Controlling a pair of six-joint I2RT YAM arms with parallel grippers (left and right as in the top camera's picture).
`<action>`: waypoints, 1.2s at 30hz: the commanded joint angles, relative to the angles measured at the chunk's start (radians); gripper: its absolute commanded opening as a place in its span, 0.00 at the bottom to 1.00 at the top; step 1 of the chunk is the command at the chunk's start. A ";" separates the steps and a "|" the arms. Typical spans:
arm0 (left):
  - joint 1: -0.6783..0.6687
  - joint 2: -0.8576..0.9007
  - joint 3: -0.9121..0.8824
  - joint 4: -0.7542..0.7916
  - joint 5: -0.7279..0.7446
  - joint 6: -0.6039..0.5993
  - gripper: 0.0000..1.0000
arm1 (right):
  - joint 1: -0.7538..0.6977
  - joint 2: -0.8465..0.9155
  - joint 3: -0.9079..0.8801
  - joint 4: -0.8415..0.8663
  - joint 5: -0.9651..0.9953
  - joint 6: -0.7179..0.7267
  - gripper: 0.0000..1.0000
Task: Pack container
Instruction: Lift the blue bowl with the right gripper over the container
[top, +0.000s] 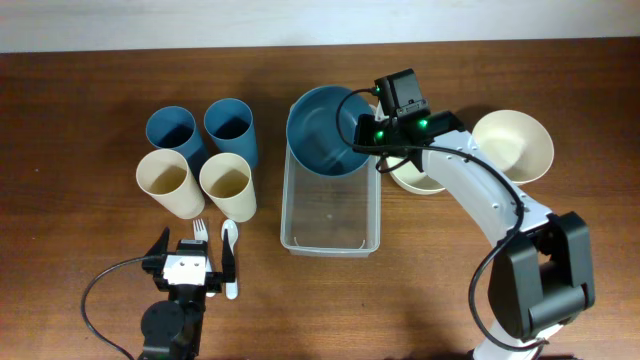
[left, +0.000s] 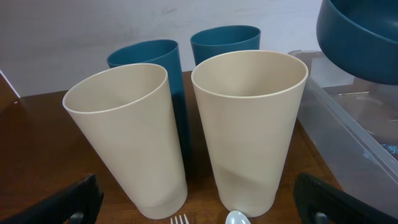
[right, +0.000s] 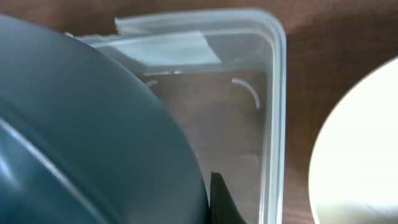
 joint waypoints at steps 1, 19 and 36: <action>0.002 -0.010 -0.005 0.002 0.007 0.016 1.00 | 0.005 0.006 0.030 0.037 0.030 0.013 0.04; 0.002 -0.010 -0.005 0.002 0.007 0.016 1.00 | 0.006 0.006 0.030 -0.007 0.029 0.008 0.30; 0.002 -0.010 -0.005 0.002 0.008 0.016 1.00 | 0.003 -0.087 0.247 -0.302 0.006 -0.100 0.37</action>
